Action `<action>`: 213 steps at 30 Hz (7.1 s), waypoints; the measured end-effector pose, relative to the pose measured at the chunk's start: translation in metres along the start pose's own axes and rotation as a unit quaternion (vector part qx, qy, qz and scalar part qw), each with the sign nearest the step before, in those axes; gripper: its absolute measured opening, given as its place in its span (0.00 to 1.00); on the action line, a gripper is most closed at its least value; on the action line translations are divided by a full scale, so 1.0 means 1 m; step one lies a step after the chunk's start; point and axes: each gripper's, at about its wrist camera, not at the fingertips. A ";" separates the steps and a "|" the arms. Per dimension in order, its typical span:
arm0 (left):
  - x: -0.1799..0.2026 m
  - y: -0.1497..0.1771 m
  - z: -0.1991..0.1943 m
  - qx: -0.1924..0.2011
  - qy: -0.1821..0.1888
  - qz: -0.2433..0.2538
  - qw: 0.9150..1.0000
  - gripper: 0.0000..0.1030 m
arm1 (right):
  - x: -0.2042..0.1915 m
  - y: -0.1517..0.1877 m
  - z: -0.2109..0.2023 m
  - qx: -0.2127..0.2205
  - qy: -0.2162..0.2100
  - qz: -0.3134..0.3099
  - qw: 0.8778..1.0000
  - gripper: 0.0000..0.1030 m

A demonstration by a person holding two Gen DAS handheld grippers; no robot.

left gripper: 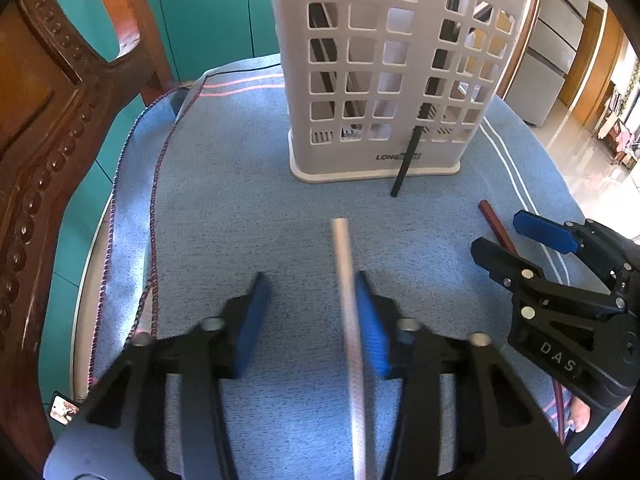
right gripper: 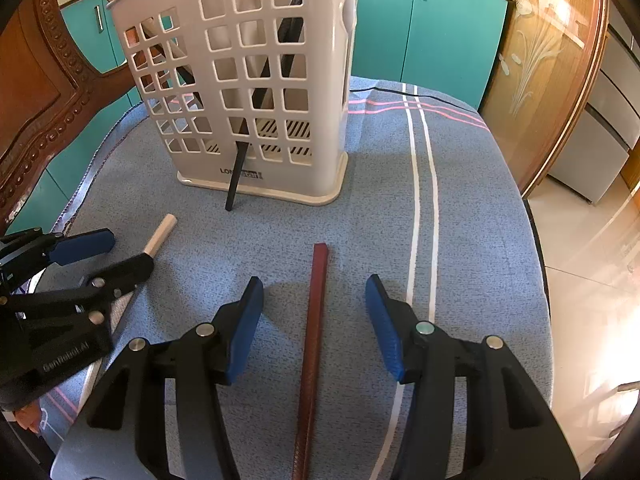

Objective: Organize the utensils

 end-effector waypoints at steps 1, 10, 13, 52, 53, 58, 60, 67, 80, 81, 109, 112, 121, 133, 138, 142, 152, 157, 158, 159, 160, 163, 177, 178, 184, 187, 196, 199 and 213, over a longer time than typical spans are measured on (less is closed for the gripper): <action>-0.001 0.000 -0.001 -0.001 0.002 0.003 1.000 0.26 | 0.000 0.000 0.000 0.000 0.000 0.000 1.000 0.51; -0.006 0.003 -0.005 -0.007 0.015 -0.007 1.000 0.13 | 0.009 -0.002 -0.006 -0.001 -0.040 0.010 0.999 0.51; -0.009 0.002 -0.004 -0.006 0.013 -0.013 1.000 0.13 | 0.002 -0.001 -0.002 -0.011 -0.014 -0.009 1.000 0.51; 0.019 0.003 0.003 -0.008 0.020 0.036 0.999 0.39 | -0.004 0.004 -0.008 -0.010 -0.013 -0.026 1.000 0.20; 0.019 0.004 0.003 -0.008 0.019 0.037 0.999 0.39 | -0.004 0.004 -0.008 -0.010 -0.014 -0.025 1.000 0.20; 0.018 0.004 0.003 -0.008 0.018 0.037 0.999 0.39 | -0.003 0.004 -0.009 -0.011 -0.015 -0.024 1.000 0.21; 0.017 0.004 0.003 -0.008 0.018 0.037 0.999 0.39 | -0.004 0.004 -0.008 -0.011 -0.016 -0.024 1.000 0.21; 0.024 0.004 0.003 -0.007 0.028 0.049 0.998 0.08 | -0.008 0.003 -0.010 -0.009 -0.028 -0.026 0.999 0.07; 0.018 -0.013 -0.110 0.132 0.075 0.021 0.988 0.07 | 0.053 -0.016 -0.131 0.133 -0.119 0.081 0.981 0.06; 0.019 -0.015 -0.128 0.153 0.078 0.022 0.985 0.07 | 0.059 -0.017 -0.145 0.146 -0.125 0.090 0.977 0.06; 0.021 -0.142 -0.157 0.274 0.009 0.002 0.962 0.07 | 0.072 -0.158 -0.159 0.288 -0.042 0.118 0.949 0.07; 0.013 -0.134 -0.151 0.269 0.021 -0.004 0.963 0.16 | 0.072 -0.150 -0.152 0.273 -0.045 0.109 0.955 0.07; -0.022 -0.069 -0.193 0.379 0.076 -0.044 0.921 0.45 | 0.109 -0.132 -0.172 0.263 -0.048 0.154 0.951 0.36; -0.025 -0.015 -0.121 0.281 -0.019 -0.020 0.959 0.45 | 0.057 -0.103 -0.198 0.268 -0.033 0.118 0.956 0.48; -0.002 0.018 -0.144 0.290 -0.054 0.017 0.955 0.69 | 0.035 -0.014 -0.196 0.273 0.010 0.082 0.959 0.72; 0.011 0.070 -0.182 0.298 -0.045 -0.010 0.953 0.85 | 0.038 0.048 -0.200 0.242 0.026 0.087 0.966 0.84; 0.076 0.158 -0.263 0.300 -0.071 0.037 0.951 0.96 | 0.043 0.123 -0.273 0.250 0.051 0.094 0.962 0.97; 0.094 0.171 -0.287 0.315 -0.082 0.056 0.944 0.96 | 0.040 0.136 -0.305 0.268 0.051 0.097 0.957 0.97; 0.096 0.172 -0.291 0.317 -0.083 0.057 0.943 0.96 | 0.039 0.139 -0.312 0.274 0.054 0.097 0.955 0.97; 0.097 0.173 -0.295 0.318 -0.083 0.056 0.943 0.96 | 0.039 0.140 -0.316 0.276 0.054 0.096 0.955 0.97; 0.097 0.174 -0.297 0.319 -0.081 0.056 0.943 0.96 | 0.038 0.141 -0.318 0.277 0.055 0.095 0.955 0.97; 0.099 0.177 -0.303 0.321 -0.081 0.059 0.942 0.96 | 0.035 0.145 -0.325 0.283 0.059 0.092 0.953 0.97; 0.109 0.181 -0.312 0.326 -0.076 0.056 0.941 0.96 | 0.029 0.154 -0.337 0.294 0.070 0.088 0.949 0.97; 0.110 0.181 -0.312 0.326 -0.076 0.056 0.941 0.96 | 0.029 0.155 -0.338 0.294 0.070 0.088 0.949 0.97; 0.115 0.181 -0.311 0.325 -0.077 0.057 0.941 0.96 | 0.030 0.157 -0.338 0.293 0.067 0.088 0.950 0.97; 0.116 0.181 -0.311 0.325 -0.077 0.057 0.941 0.96 | 0.031 0.158 -0.338 0.293 0.065 0.087 0.950 0.97; 0.119 0.180 -0.309 0.319 -0.078 0.056 0.943 0.96 | 0.032 0.158 -0.336 0.288 0.061 0.084 0.952 0.97; 0.119 0.179 -0.308 0.318 -0.077 0.055 0.943 0.96 | 0.030 0.156 -0.335 0.285 0.063 0.080 0.953 0.97; 0.121 0.178 -0.309 0.317 -0.074 0.048 0.944 0.97 | 0.025 0.149 -0.330 0.279 0.070 0.066 0.955 0.97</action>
Point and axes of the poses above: each gripper's, at about its wrist camera, not at the fingertips, and z roughly the way its jaws point, x to its right, y to its underside, and after that the axes turned 11 degrees about y, right-handed
